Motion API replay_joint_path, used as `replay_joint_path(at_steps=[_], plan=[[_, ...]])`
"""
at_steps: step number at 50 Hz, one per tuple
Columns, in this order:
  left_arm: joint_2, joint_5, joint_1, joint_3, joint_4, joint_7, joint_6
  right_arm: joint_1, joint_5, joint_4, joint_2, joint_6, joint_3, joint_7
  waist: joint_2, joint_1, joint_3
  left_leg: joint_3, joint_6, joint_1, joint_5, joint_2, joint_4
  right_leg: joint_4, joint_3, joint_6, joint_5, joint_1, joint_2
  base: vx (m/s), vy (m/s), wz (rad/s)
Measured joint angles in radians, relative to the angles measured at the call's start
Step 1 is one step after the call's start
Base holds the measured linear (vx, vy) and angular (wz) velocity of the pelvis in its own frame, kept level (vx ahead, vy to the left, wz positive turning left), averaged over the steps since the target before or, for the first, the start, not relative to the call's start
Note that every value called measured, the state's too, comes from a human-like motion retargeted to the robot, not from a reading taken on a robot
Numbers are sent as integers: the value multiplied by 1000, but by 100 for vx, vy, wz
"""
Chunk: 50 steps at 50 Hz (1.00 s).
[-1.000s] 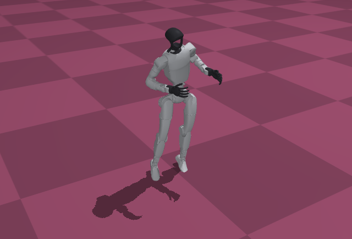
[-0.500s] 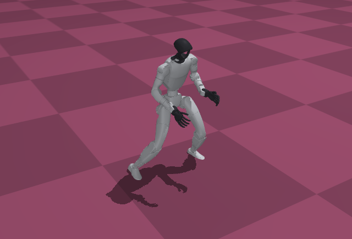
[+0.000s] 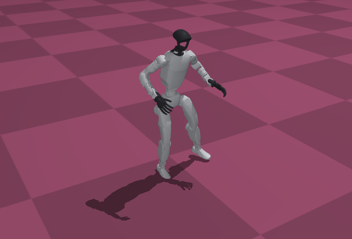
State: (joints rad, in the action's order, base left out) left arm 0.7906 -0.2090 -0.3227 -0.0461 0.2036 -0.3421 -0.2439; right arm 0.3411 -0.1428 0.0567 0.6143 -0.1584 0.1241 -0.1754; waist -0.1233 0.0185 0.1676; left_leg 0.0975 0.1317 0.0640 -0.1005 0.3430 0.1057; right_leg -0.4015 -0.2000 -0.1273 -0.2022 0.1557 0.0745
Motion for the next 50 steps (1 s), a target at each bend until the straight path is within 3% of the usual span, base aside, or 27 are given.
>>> replay_joint_path(at_steps=[2, 3, 5, 7, 10, 12, 14, 20, 24, 27, 31, 35, 42, 50], plan=[[-52, 77, 147, 10, 99, -25, 56, 6, -23, -94, -60, -2, -59, -52, 10, -44, 71, -196, -27, 15, 109, 37, 65, -329, 55, 92, -200, 138, 54, -26, 122, -41], [-100, 106, 214, 29, 133, -33, 78, -11, -18, -150, -89, 7, -78, -88, 6, -67, 115, -284, -60, 46, 246, 8, 179, -525, 112, 98, -214, 241, 92, -35, 125, -52], [-230, 105, 311, 72, 150, -62, 105, -66, 51, -239, -120, 40, -74, -171, 10, -89, 216, -365, -148, 150, 514, -83, 503, -809, 217, 69, -129, 406, 145, -38, 122, -31], [-362, 39, 397, 60, 131, -122, 101, -152, 121, -281, -123, 76, -4, -224, 30, -90, 301, -350, -200, 259, 596, -142, 739, -875, 265, 78, -75, 463, 164, -33, 105, -17], [-475, -29, 463, -17, 91, -183, 60, -234, 171, -285, -129, 86, 100, -187, 44, -105, 340, -305, -154, 293, 603, -167, 782, -714, 211, 145, -136, 388, 211, -15, 79, -33], [-500, -22, 439, -77, 57, -181, 34, -203, 206, -260, -168, 63, 91, -160, 41, -106, 333, -285, -109, 247, 596, -191, 727, -560, 119, 115, -164, 262, 270, 2, 60, -1], [-502, -16, 411, -108, 13, -144, 30, -173, 208, -225, -212, 56, 75, -156, 31, -125, 306, -255, -98, 203, 556, -205, 615, -388, 109, 76, -120, 187, 267, -4, 49, -25], [-462, -48, 349, -139, -51, -42, -5, -197, 230, -179, -197, 53, 137, -158, -15, -126, 173, -179, -63, 86, 386, -237, 220, 37, 57, -120, 267, 77, 270, -8, 37, -35], [-397, -82, 396, -201, -9, -26, -41, -284, 231, -195, -138, 2, 206, -84, -8, -165, 83, -110, -24, 82, 377, -162, 124, 183, -40, -134, 434, 67, 186, -13, 15, -97], [-334, -86, 442, -250, 5, 13, -16, -321, 250, -187, -117, 10, 232, -58, -31, -173, 47, -68, -14, 79, 390, -162, 104, 196, -54, -134, 444, 65, 184, -11, 19, -55], [-220, -54, 543, -326, -1, 127, 32, -339, 448, -89, -71, 18, 216, 21, -72, -188, 27, -36, -19, 78, 417, -192, 117, 224, -66, -134, 421, 38, 205, -9, 15, -32], [-160, -20, 652, -412, -23, 170, 33, -355, 492, 69, -57, -13, 199, 44, -84, -202, -2, -15, -25, 83, 430, -197, 134, 265, -93, -134, 426, 16, 199, -6, 8, -28], [-195, 64, 782, -543, -52, 133, 10, -597, 565, 250, -124, -16, 336, -72, -92, -202, -48, 4, -38, -34, 376, -249, -7, 345, -65, -134, 472, -58, 222, -1, 9, -16], [-320, 107, 809, -606, -80, 147, 32, -896, 793, 154, -230, 14, 559, -84, -75, -193, -68, 6, -58, -112, 342, -304, -35, 282, -54, -130, 449, -85, 281, 3, 7, -8]])
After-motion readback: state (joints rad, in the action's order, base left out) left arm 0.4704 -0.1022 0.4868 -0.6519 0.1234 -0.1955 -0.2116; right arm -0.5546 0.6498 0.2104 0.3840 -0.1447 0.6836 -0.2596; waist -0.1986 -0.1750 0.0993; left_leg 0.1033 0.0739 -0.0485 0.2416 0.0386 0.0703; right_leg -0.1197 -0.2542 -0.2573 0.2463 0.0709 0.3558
